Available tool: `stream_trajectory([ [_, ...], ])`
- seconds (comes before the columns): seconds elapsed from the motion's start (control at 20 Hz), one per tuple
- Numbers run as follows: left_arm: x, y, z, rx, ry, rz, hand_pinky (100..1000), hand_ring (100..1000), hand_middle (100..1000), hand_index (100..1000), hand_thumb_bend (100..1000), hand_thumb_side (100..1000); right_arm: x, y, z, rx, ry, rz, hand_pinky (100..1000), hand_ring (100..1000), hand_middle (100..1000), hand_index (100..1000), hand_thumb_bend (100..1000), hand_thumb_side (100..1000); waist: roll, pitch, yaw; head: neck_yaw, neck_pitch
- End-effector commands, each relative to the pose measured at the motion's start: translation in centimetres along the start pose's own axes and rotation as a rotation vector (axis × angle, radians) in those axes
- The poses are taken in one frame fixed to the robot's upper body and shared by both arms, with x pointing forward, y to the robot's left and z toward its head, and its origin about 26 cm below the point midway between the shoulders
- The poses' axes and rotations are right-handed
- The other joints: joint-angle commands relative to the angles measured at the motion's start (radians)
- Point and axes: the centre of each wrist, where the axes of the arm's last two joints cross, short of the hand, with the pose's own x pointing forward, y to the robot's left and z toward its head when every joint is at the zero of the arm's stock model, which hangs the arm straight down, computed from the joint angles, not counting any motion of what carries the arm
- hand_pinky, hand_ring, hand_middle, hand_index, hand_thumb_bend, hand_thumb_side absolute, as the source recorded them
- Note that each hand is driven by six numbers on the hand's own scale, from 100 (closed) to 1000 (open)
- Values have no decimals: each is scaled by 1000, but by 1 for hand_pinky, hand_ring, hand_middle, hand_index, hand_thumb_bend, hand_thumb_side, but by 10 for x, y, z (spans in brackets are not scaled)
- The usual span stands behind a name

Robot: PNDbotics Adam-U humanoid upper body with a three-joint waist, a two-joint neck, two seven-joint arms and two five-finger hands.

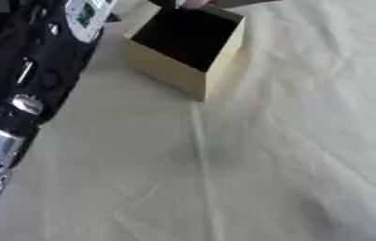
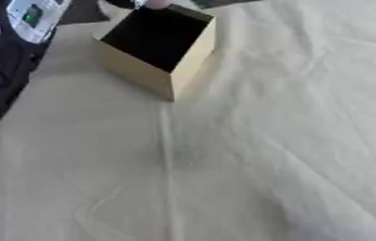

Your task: Pick up objects on the table and place them in the box.

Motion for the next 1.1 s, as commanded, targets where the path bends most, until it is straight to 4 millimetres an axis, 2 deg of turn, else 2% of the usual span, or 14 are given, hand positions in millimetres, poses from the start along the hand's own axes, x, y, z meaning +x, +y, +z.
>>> stream_trajectory([
  [0.05,-3,8,-5,32,17,-39,321,491,492,570,100,100,8,-3,-7,-1,-44,-2,806,642,601,777,100,789,-2,-19,-7,12,-19],
  [0.5,-11,-29,-11,-85,31,-73,327,500,496,576,100,100,8,-1,-7,-13,-45,-18,806,642,602,777,100,793,8,-15,-19,18,-9],
  [0.9,-21,-55,-7,-161,87,-76,357,523,518,601,100,100,7,-1,-5,-19,-42,-23,805,636,601,776,100,795,17,-13,-28,22,-9],
  [1.0,-24,-61,-6,-172,95,-77,410,558,554,647,100,100,7,-1,-5,-20,-41,-23,805,635,601,776,100,796,18,-12,-30,23,-9],
  [1.1,-25,-64,-5,-179,91,-81,500,623,614,706,100,100,7,-1,-4,-21,-38,-23,805,635,600,776,100,797,19,-11,-30,24,-7],
])
